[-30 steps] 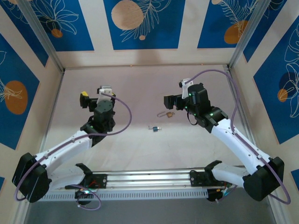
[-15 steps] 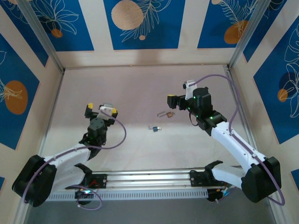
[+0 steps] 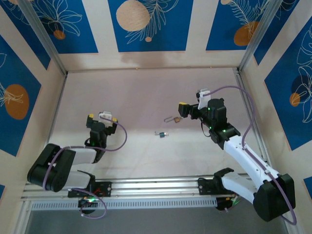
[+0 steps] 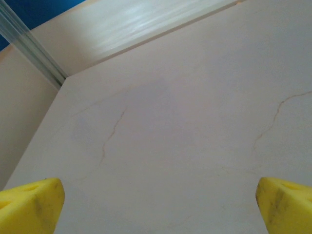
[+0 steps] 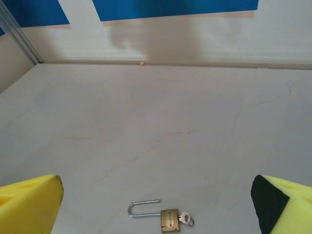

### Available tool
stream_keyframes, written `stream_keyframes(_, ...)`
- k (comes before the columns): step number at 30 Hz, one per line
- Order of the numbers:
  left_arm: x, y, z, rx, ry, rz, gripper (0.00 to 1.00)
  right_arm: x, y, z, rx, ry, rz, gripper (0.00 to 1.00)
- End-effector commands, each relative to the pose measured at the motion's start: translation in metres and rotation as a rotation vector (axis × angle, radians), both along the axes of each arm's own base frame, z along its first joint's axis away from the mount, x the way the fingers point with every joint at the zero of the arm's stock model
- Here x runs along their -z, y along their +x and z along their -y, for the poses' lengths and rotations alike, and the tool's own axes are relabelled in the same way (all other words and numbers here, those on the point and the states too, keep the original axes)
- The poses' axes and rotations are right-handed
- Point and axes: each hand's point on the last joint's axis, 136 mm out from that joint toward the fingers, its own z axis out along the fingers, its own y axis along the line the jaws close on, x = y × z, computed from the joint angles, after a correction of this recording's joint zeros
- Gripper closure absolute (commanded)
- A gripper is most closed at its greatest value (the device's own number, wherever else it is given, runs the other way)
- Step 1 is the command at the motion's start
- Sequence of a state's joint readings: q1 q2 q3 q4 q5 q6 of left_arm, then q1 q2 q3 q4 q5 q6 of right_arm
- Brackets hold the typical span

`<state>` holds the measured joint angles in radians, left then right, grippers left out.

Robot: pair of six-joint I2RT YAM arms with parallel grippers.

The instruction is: Unlock with the key

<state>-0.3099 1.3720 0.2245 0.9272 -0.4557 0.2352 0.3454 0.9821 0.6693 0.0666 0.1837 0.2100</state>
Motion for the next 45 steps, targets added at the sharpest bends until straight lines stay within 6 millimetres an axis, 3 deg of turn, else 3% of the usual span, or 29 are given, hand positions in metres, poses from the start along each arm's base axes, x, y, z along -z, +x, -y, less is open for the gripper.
stream_keyframes(1,-0.022,0.021,0.002,0.006,-0.068,0.077,0.0,-0.02,0.006,0.01,0.046,0.03,0.081,0.01)
stream_keyframes(3,-0.012,0.025,-0.001,0.014,-0.114,0.085,0.0,-0.019,0.007,0.013,0.05,0.018,0.077,0.01)
stream_keyframes(7,-0.012,0.024,-0.013,-0.039,-0.145,0.112,0.0,-0.011,0.011,0.03,0.131,-0.001,0.058,0.01)
stream_keyframes(12,-0.009,0.034,-0.015,-0.038,-0.159,0.066,0.0,0.018,0.014,0.067,0.276,-0.01,0.043,0.01)
stream_keyframes(15,-0.003,0.042,-0.016,-0.023,-0.183,0.011,0.0,0.032,0.014,0.077,0.29,-0.026,0.062,0.01)
stream_keyframes(20,0.008,0.053,-0.012,0.05,-0.259,-0.083,0.0,0.046,0.016,0.072,0.195,-0.147,0.161,0.01)
stream_keyframes(28,0.011,0.045,-0.017,0.058,-0.287,-0.021,0.0,0.074,0.028,0.084,0.248,-0.193,0.19,0.01)
stream_keyframes(36,0.013,0.047,-0.018,0.046,-0.284,-0.038,0.0,0.116,0.034,0.052,0.054,-0.243,0.156,0.01)
stream_keyframes(45,0.013,0.047,-0.018,0.047,-0.283,-0.036,0.0,0.119,0.04,0.066,0.101,-0.191,0.127,0.01)
